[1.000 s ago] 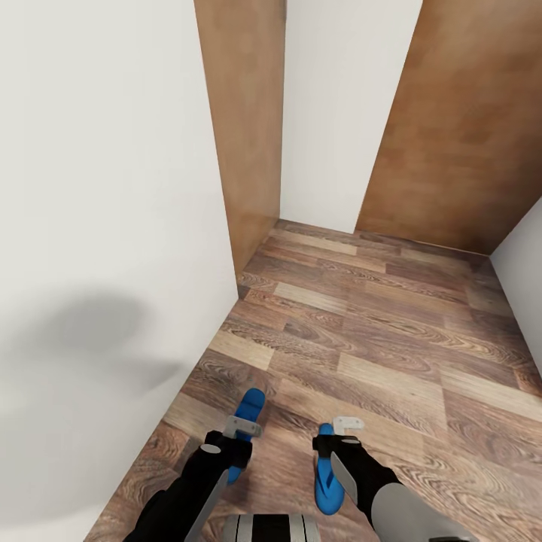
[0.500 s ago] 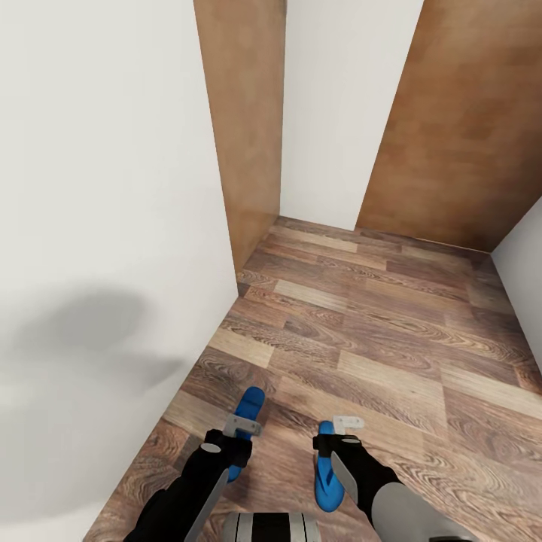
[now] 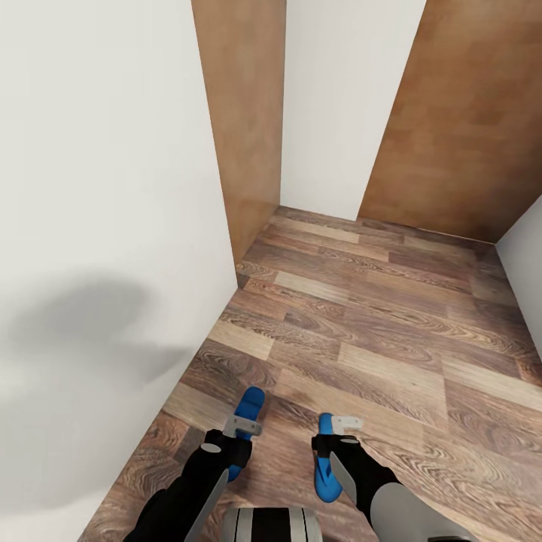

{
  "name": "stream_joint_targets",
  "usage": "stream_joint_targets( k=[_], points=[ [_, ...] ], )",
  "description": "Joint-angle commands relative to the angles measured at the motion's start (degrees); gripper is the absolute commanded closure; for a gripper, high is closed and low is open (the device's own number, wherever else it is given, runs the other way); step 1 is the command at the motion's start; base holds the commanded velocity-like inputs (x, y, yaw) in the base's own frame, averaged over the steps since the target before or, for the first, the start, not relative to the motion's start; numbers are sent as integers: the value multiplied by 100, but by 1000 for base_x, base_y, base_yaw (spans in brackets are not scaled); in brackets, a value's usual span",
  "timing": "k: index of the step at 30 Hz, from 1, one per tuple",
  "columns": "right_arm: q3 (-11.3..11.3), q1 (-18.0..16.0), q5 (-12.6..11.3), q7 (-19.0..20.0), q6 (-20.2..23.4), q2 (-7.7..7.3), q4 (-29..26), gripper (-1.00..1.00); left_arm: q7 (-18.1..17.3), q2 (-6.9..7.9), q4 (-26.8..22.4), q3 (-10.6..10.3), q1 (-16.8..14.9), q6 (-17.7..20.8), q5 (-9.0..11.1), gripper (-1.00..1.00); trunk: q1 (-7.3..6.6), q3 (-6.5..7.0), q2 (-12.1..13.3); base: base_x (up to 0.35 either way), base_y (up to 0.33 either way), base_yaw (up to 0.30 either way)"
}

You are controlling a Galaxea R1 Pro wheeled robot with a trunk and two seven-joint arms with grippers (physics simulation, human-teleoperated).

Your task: In the bedroom, move the book from the bed onto either nightstand, and place the two sandals side by side next to the bed.

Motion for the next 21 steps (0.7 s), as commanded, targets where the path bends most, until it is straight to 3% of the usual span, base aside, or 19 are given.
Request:
stream_joint_targets(
  k=[1,4,10,21],
  points=[
    [-9,0,-3,-16,33,3,-12,-100,52,2,0,-12,-3,20,54,100,-1,-4,-2,0,0,0],
    [-10,0,-3,-16,33,4,-9,-100,53,2,13,-12,-3,16,52,100,-1,-4,-2,0,0,0],
    [-10,0,-3,-16,33,11,-3,-100,54,2,21,-19,-3,14,49,100,14,-137,-10,0,0,0],
    [-10,0,-3,-16,32,22,-2,-100,54,4,-15,-19,-3,13,46,100,14,-137,-10,0,0,0]
  ],
)
